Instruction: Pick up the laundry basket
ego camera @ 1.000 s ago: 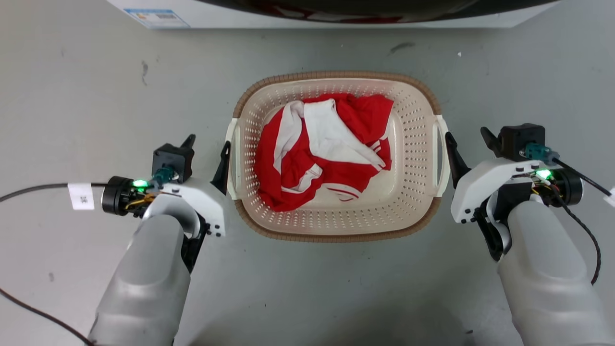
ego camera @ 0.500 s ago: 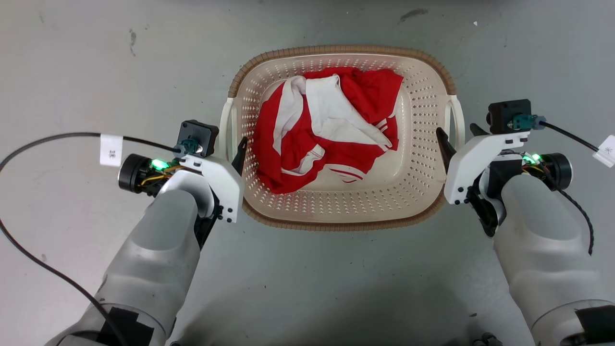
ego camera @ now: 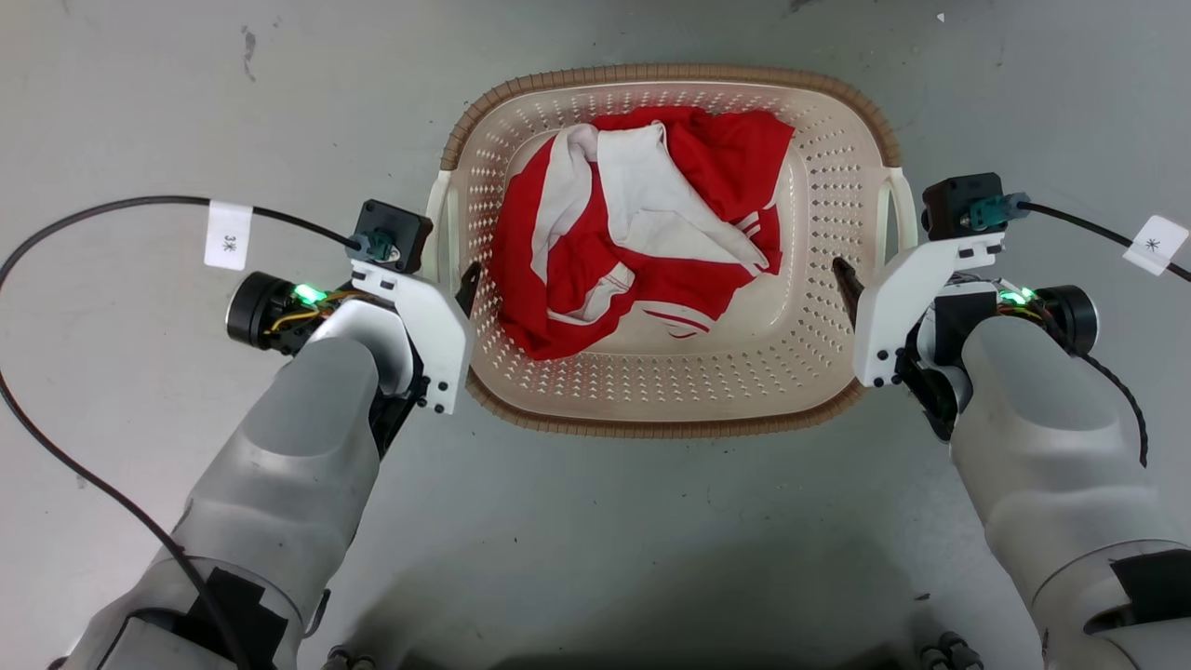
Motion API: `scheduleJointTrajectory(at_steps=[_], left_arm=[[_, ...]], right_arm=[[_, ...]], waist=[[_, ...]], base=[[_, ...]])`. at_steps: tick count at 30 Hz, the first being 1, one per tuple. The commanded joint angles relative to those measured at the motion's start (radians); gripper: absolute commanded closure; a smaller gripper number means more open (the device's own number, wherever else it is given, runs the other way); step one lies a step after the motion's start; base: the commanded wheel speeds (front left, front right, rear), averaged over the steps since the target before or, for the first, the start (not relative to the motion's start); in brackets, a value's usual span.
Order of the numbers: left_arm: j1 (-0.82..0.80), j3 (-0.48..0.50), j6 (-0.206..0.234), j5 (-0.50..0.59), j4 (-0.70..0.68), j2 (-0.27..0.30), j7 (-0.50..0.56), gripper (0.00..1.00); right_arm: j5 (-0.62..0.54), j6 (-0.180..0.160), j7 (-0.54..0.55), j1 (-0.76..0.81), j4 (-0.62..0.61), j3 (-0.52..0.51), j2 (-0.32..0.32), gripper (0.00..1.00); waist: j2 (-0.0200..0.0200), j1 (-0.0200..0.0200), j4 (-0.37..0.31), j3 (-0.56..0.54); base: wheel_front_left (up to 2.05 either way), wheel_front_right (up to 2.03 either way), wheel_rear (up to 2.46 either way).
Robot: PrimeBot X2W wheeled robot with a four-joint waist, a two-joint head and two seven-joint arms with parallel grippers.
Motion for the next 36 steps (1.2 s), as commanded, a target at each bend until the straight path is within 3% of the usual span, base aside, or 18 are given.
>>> scheduleJointTrajectory(at_steps=[1, 17, 18, 19, 20, 21, 36], left_arm=[[-0.014, -0.01, -0.001, -0.011, -0.005, 0.005, 0.006, 0.0], [-0.041, -0.16, -0.001, -0.17, -0.004, 0.03, 0.016, 0.0], [-0.041, -0.168, -0.001, -0.18, -0.005, 0.028, 0.02, 0.31], [-0.041, -0.176, -0.001, -0.191, -0.006, 0.027, 0.022, 0.73], [-0.043, -0.183, -0.001, -0.199, -0.006, 0.028, 0.023, 1.0], [-0.043, -0.191, 0.0, -0.207, -0.007, 0.03, 0.022, 1.0], [-0.013, -0.311, 0.0, -0.326, -0.021, 0.049, 0.056, 1.0]], right_arm=[[-0.004, 0.0, 0.002, -0.018, 0.006, 0.0, 0.0, 0.0], [-0.022, 0.0, -0.004, -0.056, 0.038, -0.025, 0.0, 0.0], [-0.023, 0.0, 0.0, -0.055, 0.039, -0.027, 0.0, 0.0], [-0.022, 0.0, 0.002, -0.054, 0.04, -0.028, 0.0, 0.25], [-0.022, 0.0, 0.003, -0.053, 0.041, -0.028, 0.0, 0.67], [-0.023, 0.0, 0.003, -0.053, 0.042, -0.028, 0.0, 1.0], [-0.065, 0.0, 0.024, -0.029, 0.045, -0.015, -0.002, 1.0]], waist=[[0.0, -0.0001, 0.001, 0.001], [0.0, -0.0001, 0.016, 0.025], [0.0, -0.0001, 0.018, 0.025], [0.0, -0.0001, 0.02, 0.025], [0.0, -0.0001, 0.021, 0.025], [0.0, -0.0001, 0.021, 0.025], [0.0, -0.0001, 0.019, -0.055]], base=[[0.0, 0.0, 0.0], [0.0, 0.0, 0.0], [0.0, 0.0, 0.0], [0.0, 0.0, 0.0], [0.0, 0.0, 0.0], [0.0, 0.0, 0.0], [0.0, 0.0, 0.0]])
